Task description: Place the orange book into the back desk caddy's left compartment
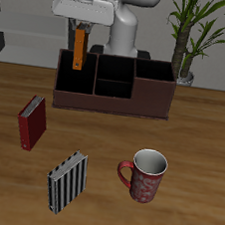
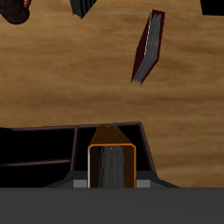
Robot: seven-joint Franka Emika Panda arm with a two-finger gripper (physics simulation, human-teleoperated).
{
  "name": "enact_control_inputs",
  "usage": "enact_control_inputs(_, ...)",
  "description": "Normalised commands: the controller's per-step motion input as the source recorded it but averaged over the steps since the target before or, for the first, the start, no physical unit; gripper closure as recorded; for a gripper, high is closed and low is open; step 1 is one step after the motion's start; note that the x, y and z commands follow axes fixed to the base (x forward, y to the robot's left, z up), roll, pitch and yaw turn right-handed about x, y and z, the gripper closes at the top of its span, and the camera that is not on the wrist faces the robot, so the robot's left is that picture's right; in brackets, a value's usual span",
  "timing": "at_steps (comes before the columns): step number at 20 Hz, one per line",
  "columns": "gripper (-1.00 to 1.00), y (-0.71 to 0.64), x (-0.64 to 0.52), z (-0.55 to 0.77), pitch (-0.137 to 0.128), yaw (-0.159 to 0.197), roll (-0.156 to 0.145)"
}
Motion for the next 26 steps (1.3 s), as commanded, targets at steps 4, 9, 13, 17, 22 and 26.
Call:
enact_control_inputs(4,1.0,-0.07,0.07,-0.06,0.037,-0.036,-0.02)
enact_control_inputs(9,1.0,-0.06,0.08,-0.09,0.024,-0.012,-0.012)
enact_control_inputs(13,1.0,-0.03,0.06,-0.17,0.05,-0.023,-0.003)
enact_control_inputs(17,1.0,0.02,0.0,-0.18,0.091,-0.065,0.029)
enact_control_inputs(22,1.0,-0.07,0.04,-0.09,0.013,-0.006,-0.006)
enact_control_inputs(26,1.0,-0.04,0.07,-0.14,0.006,0.006,0.008)
